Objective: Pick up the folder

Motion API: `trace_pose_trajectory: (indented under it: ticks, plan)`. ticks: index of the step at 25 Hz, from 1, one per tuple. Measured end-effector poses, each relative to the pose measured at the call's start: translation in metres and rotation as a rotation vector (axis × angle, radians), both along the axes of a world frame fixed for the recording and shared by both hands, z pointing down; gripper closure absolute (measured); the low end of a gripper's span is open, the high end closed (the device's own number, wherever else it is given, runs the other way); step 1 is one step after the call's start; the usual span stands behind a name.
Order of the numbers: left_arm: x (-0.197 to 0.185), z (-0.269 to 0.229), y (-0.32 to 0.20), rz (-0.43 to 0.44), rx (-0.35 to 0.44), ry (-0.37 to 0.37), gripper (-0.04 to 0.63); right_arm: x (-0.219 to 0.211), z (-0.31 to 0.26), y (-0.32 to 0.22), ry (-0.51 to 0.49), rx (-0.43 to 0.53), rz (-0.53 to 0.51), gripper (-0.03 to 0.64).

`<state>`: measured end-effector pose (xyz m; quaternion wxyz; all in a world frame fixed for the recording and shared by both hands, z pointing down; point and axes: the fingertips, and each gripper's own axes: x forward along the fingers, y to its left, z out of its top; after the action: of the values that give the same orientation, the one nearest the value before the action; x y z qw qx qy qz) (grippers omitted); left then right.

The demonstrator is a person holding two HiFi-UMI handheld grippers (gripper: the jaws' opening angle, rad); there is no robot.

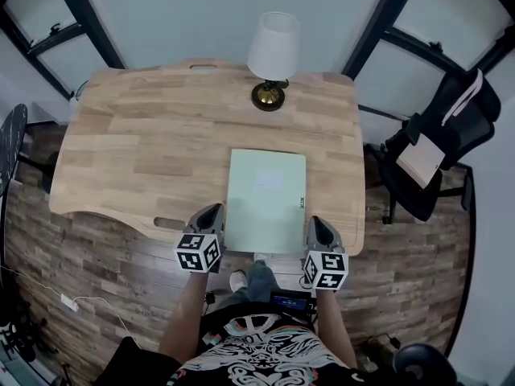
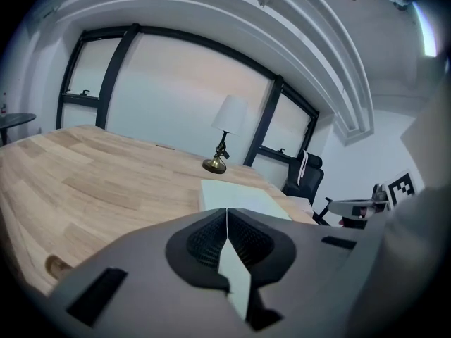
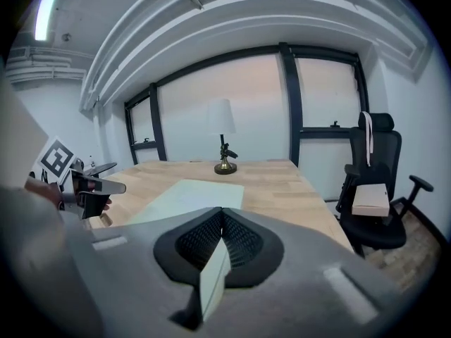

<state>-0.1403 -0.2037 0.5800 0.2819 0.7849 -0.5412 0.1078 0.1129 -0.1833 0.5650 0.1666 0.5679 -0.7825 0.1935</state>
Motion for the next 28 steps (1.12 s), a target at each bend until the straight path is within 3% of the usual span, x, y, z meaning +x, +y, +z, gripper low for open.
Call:
trace_pose_trajectory:
  ticks: [8,16,20,23,28]
  plan:
    - [-0.001,0.021,-0.016,-0.027,-0.022,-0.001,0.586,0.001,0.042,-0.020,-0.111,-0.128,-0.012,0.586]
    - [0.003,0.045,-0.027,-0.032,-0.095,0.064,0.583,-0.003,0.073,-0.037,-0.272,-0.241,-0.012,0.509]
    - [0.009,0.050,-0.034,-0.036,-0.116,0.192,0.435,-0.011,0.079,-0.045,-0.356,-0.276,-0.024,0.442]
    - [0.013,0.059,-0.037,-0.028,-0.149,0.218,0.378,-0.016,0.084,-0.048,-0.387,-0.305,-0.035,0.388]
    - [0.022,0.067,-0.040,-0.028,-0.190,0.285,0.332,-0.022,0.092,-0.050,-0.446,-0.354,-0.054,0.379]
